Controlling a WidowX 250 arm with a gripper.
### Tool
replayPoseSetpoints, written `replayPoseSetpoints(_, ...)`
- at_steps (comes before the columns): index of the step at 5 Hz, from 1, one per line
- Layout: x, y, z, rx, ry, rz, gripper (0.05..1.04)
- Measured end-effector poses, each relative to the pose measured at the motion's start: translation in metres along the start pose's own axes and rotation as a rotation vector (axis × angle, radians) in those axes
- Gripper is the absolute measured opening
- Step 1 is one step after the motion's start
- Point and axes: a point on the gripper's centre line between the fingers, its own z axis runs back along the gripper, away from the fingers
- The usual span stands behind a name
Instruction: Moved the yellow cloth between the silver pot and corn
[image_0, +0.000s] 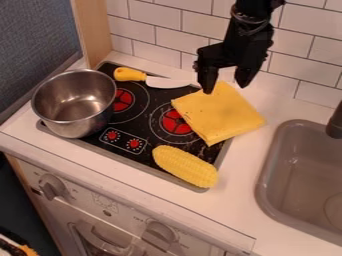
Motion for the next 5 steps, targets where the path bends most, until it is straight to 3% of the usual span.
replayPoseSetpoints(3,-0.014,-0.002,-0.043,-0.020,-0.102,0.036,0.999)
replayPoseSetpoints(5,-0.014,-0.001,-0.064,0.012,-0.155,0.027,0.999)
